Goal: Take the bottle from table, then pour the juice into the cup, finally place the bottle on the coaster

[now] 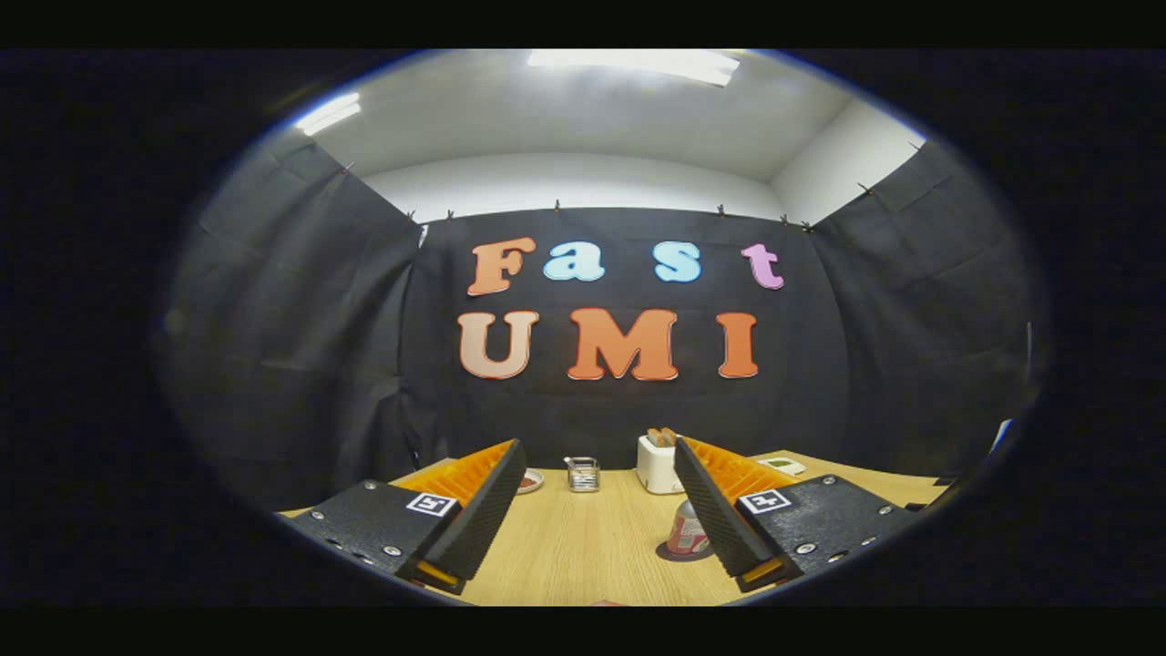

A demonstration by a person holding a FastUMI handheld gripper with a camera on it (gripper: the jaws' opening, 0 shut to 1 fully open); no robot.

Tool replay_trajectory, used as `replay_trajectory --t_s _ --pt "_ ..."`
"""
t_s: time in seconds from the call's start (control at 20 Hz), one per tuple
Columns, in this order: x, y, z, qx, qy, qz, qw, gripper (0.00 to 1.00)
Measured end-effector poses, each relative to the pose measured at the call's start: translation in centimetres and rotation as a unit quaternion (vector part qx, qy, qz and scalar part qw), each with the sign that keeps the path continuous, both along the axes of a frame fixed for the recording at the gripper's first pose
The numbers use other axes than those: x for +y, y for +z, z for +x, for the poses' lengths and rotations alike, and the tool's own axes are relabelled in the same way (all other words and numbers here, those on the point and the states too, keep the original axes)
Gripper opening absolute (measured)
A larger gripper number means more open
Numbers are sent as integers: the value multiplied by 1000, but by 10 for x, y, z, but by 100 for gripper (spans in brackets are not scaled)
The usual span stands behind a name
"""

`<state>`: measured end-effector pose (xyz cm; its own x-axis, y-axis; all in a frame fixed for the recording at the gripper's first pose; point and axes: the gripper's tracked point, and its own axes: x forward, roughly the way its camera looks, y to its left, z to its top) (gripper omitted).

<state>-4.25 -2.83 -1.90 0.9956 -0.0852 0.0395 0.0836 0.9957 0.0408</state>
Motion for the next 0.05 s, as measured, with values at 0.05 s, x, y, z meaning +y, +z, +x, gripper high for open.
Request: replay_trajectory --t_s 0.05 --pt "2 5 -4 -10 6 8 1000 97"
